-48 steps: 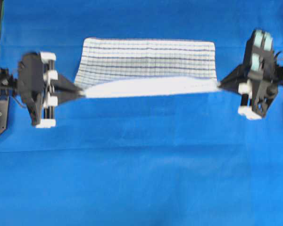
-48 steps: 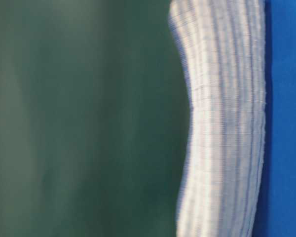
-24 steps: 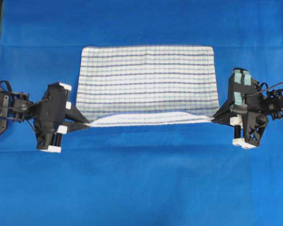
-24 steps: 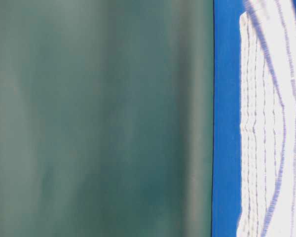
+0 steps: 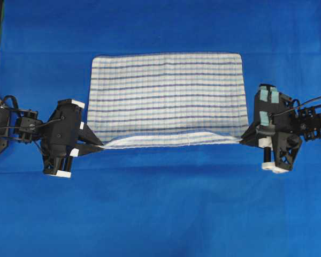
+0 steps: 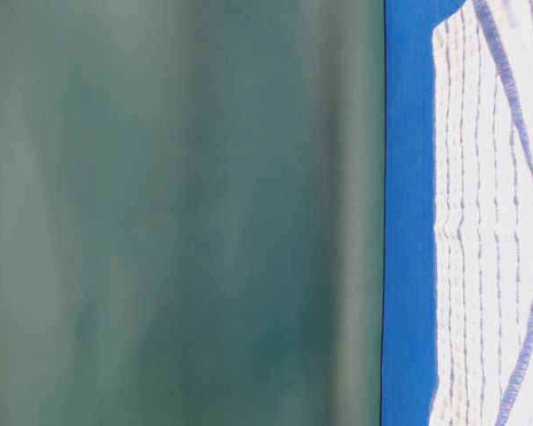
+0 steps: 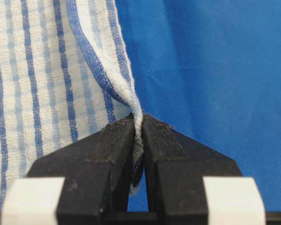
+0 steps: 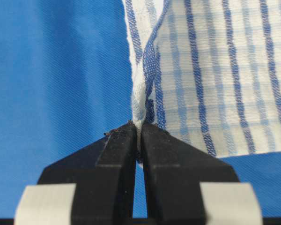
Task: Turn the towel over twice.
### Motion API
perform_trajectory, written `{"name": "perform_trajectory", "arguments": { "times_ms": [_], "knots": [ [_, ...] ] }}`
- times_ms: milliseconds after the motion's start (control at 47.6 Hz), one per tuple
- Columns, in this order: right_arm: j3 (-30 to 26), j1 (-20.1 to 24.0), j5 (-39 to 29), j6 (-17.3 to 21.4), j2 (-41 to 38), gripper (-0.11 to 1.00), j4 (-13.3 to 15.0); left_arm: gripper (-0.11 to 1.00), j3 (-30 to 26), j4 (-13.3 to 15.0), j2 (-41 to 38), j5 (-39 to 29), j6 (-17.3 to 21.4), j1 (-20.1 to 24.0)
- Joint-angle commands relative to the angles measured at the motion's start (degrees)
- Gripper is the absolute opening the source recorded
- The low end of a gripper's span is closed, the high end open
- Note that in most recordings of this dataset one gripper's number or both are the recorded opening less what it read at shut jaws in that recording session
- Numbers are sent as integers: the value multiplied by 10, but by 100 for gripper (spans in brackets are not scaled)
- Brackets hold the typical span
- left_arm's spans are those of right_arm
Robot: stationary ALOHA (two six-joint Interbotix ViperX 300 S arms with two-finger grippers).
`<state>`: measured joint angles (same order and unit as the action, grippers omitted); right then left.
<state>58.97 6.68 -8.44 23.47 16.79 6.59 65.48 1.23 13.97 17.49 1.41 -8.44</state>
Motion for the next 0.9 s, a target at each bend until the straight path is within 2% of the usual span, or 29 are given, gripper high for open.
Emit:
{"name": "perform_trajectory", "arguments": {
  "times_ms": [0, 168, 231, 294, 336, 399, 484, 547, 715, 883],
  "knots": [
    [-18, 10, 4, 0, -7, 4, -10, 3, -9, 0, 5, -3, 0, -1],
    [-33, 19, 2, 0, -24, 7, -13, 5, -9, 0, 7, -23, 0, 0],
    [-34, 20, 1, 0, -25, 25, -14, 12, -10, 0, 8, -25, 0, -1],
    [-36, 19, -1, -1, -25, 44, -12, 25, -12, 0, 11, -25, -1, -1],
    [-38, 20, -7, -1, -23, 56, -11, 36, -15, 1, 13, -27, -1, -1],
    [-42, 20, -18, -2, -18, 66, -11, 54, -20, 0, 21, -33, 0, -1],
    [-49, 19, -38, -6, -7, 64, -7, 78, -28, 1, 36, -50, 4, -1],
    [-54, 19, -51, -8, 6, 62, -4, 86, -33, 0, 51, -69, 6, -1],
    [-63, 19, -70, -8, 56, 62, 26, 82, -46, 0, 100, -121, 6, -1],
    [-67, 18, -78, -8, 105, 62, 62, 82, -47, 0, 152, -135, 6, -1]
  ]
}}
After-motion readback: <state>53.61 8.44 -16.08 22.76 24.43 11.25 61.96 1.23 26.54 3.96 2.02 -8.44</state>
